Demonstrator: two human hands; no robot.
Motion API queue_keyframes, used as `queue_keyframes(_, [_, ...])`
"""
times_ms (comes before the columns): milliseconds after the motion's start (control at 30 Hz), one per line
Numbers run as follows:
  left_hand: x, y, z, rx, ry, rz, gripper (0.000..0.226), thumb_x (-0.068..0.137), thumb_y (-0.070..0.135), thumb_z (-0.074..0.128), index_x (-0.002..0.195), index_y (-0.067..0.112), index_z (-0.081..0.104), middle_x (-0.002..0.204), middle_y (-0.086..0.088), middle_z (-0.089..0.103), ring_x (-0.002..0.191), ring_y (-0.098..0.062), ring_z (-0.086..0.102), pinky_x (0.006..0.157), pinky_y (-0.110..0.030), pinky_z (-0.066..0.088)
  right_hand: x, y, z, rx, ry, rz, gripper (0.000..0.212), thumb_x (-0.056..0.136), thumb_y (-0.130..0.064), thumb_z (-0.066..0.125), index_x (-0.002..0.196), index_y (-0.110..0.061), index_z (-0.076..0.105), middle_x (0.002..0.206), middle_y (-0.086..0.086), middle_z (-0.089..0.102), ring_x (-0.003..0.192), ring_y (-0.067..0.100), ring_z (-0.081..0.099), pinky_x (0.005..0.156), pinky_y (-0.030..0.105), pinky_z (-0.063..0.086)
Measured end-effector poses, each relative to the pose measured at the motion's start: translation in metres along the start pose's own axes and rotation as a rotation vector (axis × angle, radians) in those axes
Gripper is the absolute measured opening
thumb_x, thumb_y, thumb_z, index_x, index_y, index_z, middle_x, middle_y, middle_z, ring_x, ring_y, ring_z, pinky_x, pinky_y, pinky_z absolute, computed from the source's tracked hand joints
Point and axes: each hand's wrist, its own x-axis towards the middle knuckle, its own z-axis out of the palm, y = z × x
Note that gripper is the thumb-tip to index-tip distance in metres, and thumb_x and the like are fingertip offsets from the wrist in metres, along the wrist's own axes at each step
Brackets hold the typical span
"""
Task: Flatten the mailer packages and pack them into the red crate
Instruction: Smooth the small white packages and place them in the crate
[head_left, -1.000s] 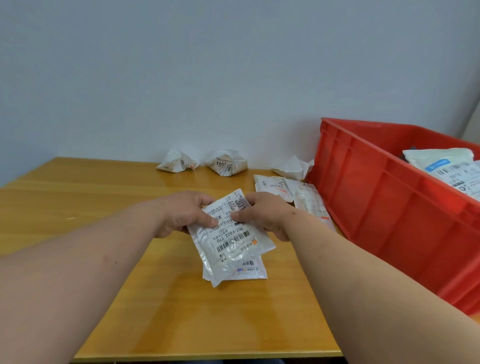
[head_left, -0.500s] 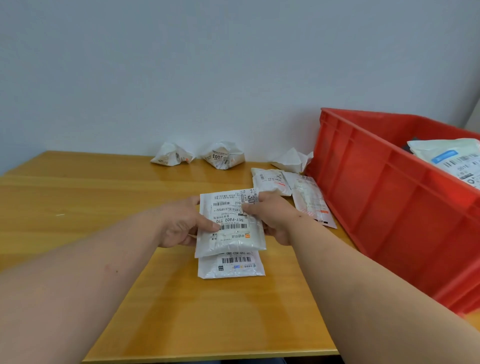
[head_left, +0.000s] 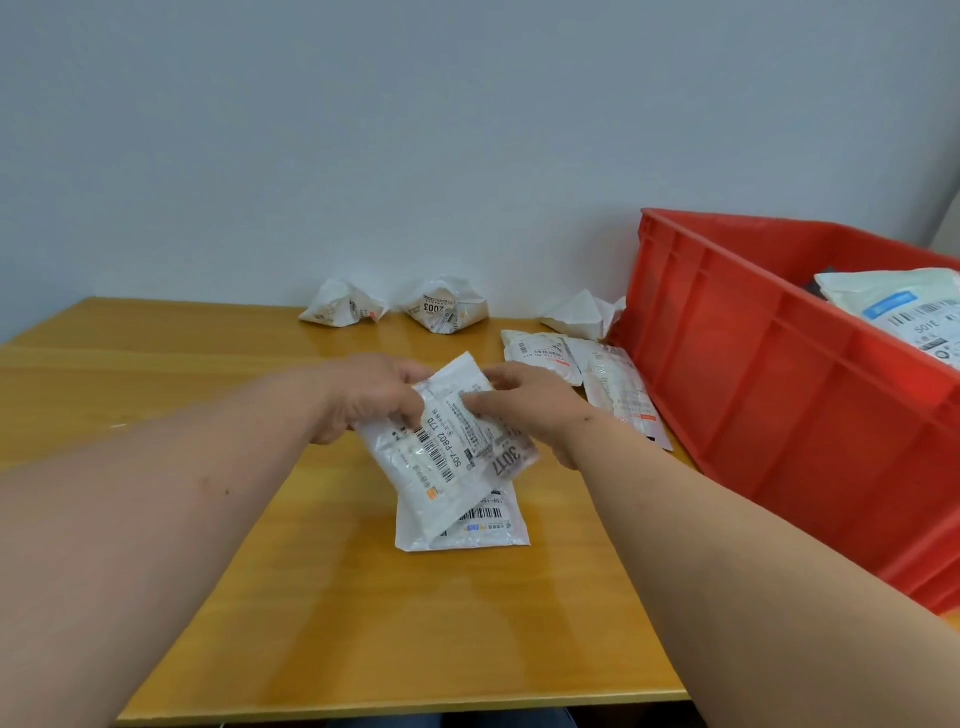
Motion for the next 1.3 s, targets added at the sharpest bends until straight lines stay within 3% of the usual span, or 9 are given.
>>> queue_keyframes(100, [0.007,0.011,0.0,0.067,0.185,0.079,0.06,0.077,0.0,0.066,0.125,0.035,0.061,0.107,-0.004,0.07,0.097,-0.023,0.066,0.086,-0.037,0.055,0.002,-0.006,0.003,0.035,0.013,-0.009,0.012,0.094,-0.022,0.067,0.106,-0.021,0.066,0.093,0.002,0.075,0.083,0.019,0.074,0.078,0.039,0.061])
queue_keyframes(200, [0.013,0.005,-0.002,-0.263,0.493,0.047,0.084,0.08,0.026,0.079,0.148,0.035,0.03,0.123,-0.005,0.057,0.104,-0.025,0.061,0.088,-0.044,0.054,0.004,-0.004,0.001,0.234,0.09,0.071,0.011,0.094,-0.013,0.067,0.097,-0.012,0.056,0.087,0.006,0.074,0.07,0.019,0.073,0.06,0.033,0.06])
queue_keyframes(333, [0.0,-0.017,0.005,-0.457,0.17,-0.188,0.065,0.085,0.026,0.074,0.141,0.015,0.042,0.112,-0.011,0.07,0.098,-0.029,0.069,0.081,-0.043,0.057,0.005,0.006,-0.003,0.44,0.148,0.162,0.049,0.088,-0.003,0.071,0.129,-0.005,0.043,0.1,0.016,0.073,0.076,0.024,0.075,0.056,0.032,0.059])
queue_keyframes(467, [0.004,-0.03,0.012,-0.42,0.11,-0.162,0.038,0.091,-0.002,0.06,0.12,0.022,0.059,0.103,-0.008,0.075,0.094,-0.025,0.07,0.078,-0.039,0.056,-0.001,0.011,-0.007,0.338,0.079,0.232,0.028,0.09,-0.011,0.069,0.114,-0.009,0.056,0.096,0.011,0.074,0.078,0.023,0.072,0.074,0.037,0.058])
queue_keyframes(667, [0.007,-0.024,0.007,-0.138,0.059,-0.132,0.047,0.092,-0.004,0.057,0.124,0.03,0.064,0.107,-0.003,0.074,0.098,-0.021,0.07,0.076,-0.033,0.056,-0.003,0.014,-0.009,0.0,-0.033,0.196,0.017,0.089,-0.016,0.071,0.104,-0.017,0.065,0.103,0.006,0.073,0.09,0.02,0.07,0.079,0.038,0.059])
queue_keyframes(867, [0.02,-0.023,0.026,0.387,0.416,0.053,0.073,0.084,0.024,0.075,0.147,0.028,0.037,0.136,-0.004,0.048,0.121,-0.023,0.048,0.097,-0.036,0.046,-0.006,0.028,0.011,-0.228,-0.038,0.249,0.064,0.09,0.0,0.062,0.144,-0.019,0.032,0.111,0.014,0.064,0.085,0.029,0.069,0.067,0.038,0.06])
queue_keyframes(967, [0.019,-0.038,0.039,0.715,0.334,0.084,0.067,0.085,0.043,0.069,0.144,0.035,0.039,0.149,-0.001,0.035,0.138,-0.025,0.03,0.111,-0.041,0.033,-0.005,0.039,0.018,-0.394,-0.038,0.259,0.081,0.09,-0.002,0.058,0.154,-0.026,0.014,0.11,0.012,0.06,0.076,0.026,0.068,0.059,0.034,0.06])
queue_keyframes(1133, [0.013,-0.05,0.052,1.028,0.226,0.153,0.052,0.098,0.044,0.048,0.148,0.034,0.036,0.156,0.005,0.028,0.142,-0.02,0.025,0.114,-0.041,0.027,-0.011,0.041,0.021,-0.833,0.014,0.025,0.067,0.09,-0.018,0.056,0.151,-0.028,0.031,0.141,0.005,0.04,0.124,0.027,0.047,0.097,0.041,0.05])
queue_keyframes(1300, [0.003,-0.044,0.055,1.022,0.083,0.091,0.059,0.099,0.051,0.043,0.15,0.025,0.033,0.159,0.006,0.026,0.142,-0.019,0.03,0.113,-0.038,0.031,-0.014,0.046,0.033,-0.897,-0.121,-0.1,0.05,0.098,-0.014,0.041,0.148,-0.017,0.039,0.162,0.004,0.022,0.146,0.025,0.027,0.114,0.043,0.035])
